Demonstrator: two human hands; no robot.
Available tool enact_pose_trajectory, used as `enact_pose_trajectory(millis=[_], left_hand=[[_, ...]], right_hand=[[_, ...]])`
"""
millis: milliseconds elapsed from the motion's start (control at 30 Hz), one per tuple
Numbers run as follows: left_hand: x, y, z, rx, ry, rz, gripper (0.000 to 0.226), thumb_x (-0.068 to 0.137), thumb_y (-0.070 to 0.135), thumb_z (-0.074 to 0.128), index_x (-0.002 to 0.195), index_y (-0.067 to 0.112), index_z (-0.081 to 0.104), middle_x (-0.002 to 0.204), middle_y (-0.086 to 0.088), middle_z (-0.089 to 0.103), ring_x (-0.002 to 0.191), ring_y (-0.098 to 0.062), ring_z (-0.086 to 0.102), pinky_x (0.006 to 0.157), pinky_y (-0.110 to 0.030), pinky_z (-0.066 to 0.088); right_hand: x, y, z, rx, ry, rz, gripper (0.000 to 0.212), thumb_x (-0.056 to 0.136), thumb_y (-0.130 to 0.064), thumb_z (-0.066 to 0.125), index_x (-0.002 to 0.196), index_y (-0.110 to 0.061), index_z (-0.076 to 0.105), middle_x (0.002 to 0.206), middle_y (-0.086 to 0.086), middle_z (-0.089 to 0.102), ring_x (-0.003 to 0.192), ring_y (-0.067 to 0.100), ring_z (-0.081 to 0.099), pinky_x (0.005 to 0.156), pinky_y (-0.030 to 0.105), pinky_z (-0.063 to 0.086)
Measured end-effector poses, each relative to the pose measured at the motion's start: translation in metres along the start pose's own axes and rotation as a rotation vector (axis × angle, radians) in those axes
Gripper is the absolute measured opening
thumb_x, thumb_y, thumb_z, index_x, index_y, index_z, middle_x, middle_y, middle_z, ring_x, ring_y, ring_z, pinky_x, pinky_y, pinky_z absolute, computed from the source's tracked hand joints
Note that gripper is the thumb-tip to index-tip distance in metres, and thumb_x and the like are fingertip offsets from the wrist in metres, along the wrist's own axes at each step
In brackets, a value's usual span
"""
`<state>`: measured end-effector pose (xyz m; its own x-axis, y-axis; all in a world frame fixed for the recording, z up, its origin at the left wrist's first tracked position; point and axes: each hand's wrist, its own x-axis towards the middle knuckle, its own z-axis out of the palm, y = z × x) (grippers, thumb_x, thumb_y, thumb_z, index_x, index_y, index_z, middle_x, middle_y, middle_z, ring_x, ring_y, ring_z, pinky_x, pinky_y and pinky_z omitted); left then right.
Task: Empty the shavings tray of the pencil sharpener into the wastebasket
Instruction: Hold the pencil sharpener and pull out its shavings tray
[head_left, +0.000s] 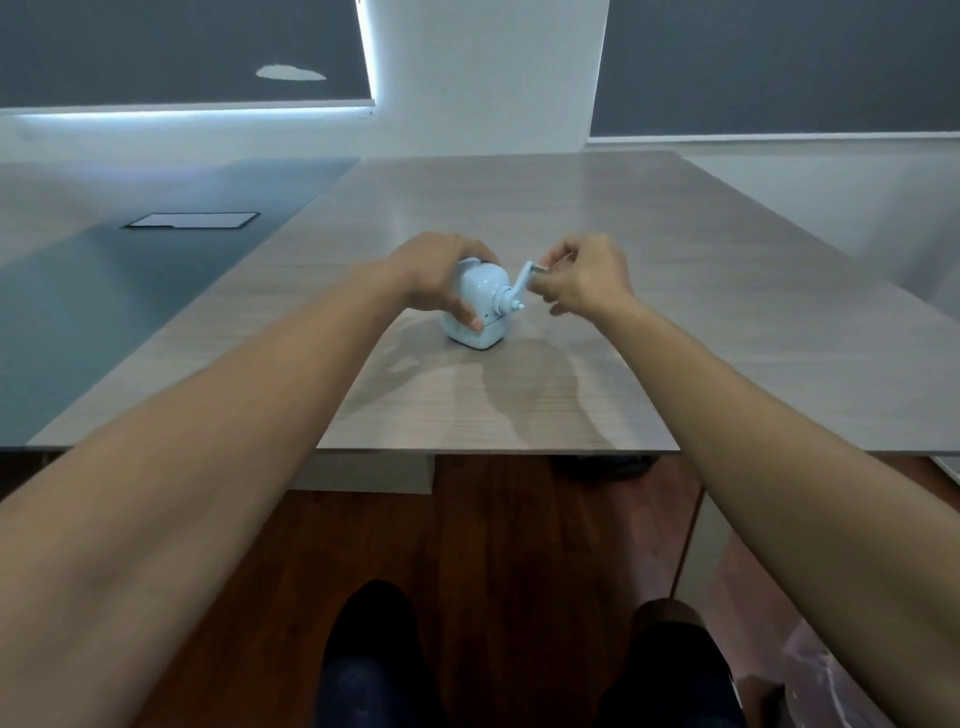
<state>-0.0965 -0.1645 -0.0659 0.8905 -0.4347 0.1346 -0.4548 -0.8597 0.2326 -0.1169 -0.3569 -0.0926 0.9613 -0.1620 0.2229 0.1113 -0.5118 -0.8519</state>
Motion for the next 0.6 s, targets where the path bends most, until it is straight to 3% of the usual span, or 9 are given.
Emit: enact_pose_trajectory(millis=[167, 300, 433, 600], left_hand=[[0.002, 0.005, 0.005, -0.055, 0.034, 0.012, 0.075, 0.053, 0.044, 0.088, 0.119, 0.026, 0.057, 0.119, 0.003, 0.062, 0.102, -0.016, 0.055, 0.078, -0.027, 0.039], [0.004, 0.009, 0.001, -0.134, 0.033, 0.064, 0.057, 0.07, 0.055, 0.074, 0.121, 0.034, 0.059, 0.12, 0.004, 0.064, 0.11, -0.016, 0.054, 0.081, -0.027, 0.035], [0.01, 0.013, 0.003, -0.068, 0.014, 0.091, 0.035, 0.081, 0.051, 0.064, 0.11, 0.031, 0.068, 0.109, 0.004, 0.066, 0.103, -0.018, 0.055, 0.077, -0.028, 0.035], [0.013, 0.008, 0.007, -0.029, 0.059, 0.083, 0.034, 0.084, 0.055, 0.058, 0.105, 0.031, 0.068, 0.118, 0.002, 0.065, 0.11, -0.02, 0.054, 0.084, -0.032, 0.04]], right_hand=[[-0.002, -0.014, 0.0, 0.105, -0.095, 0.039, 0.014, 0.079, 0.001, 0.075, 0.08, -0.01, 0.067, 0.081, 0.012, 0.071, 0.065, 0.021, 0.07, 0.061, 0.033, 0.061], [-0.003, -0.01, 0.004, 0.133, -0.106, 0.079, 0.014, 0.081, -0.006, 0.075, 0.078, -0.012, 0.063, 0.079, 0.01, 0.071, 0.064, 0.021, 0.072, 0.059, 0.034, 0.062], [-0.003, -0.006, 0.006, 0.124, -0.09, 0.094, 0.014, 0.081, -0.01, 0.075, 0.078, -0.014, 0.061, 0.078, 0.008, 0.07, 0.062, 0.018, 0.071, 0.054, 0.03, 0.059], [-0.005, 0.008, 0.007, 0.07, -0.124, 0.129, 0.01, 0.081, -0.007, 0.073, 0.08, -0.016, 0.066, 0.088, 0.008, 0.072, 0.065, 0.016, 0.069, 0.057, 0.03, 0.059]])
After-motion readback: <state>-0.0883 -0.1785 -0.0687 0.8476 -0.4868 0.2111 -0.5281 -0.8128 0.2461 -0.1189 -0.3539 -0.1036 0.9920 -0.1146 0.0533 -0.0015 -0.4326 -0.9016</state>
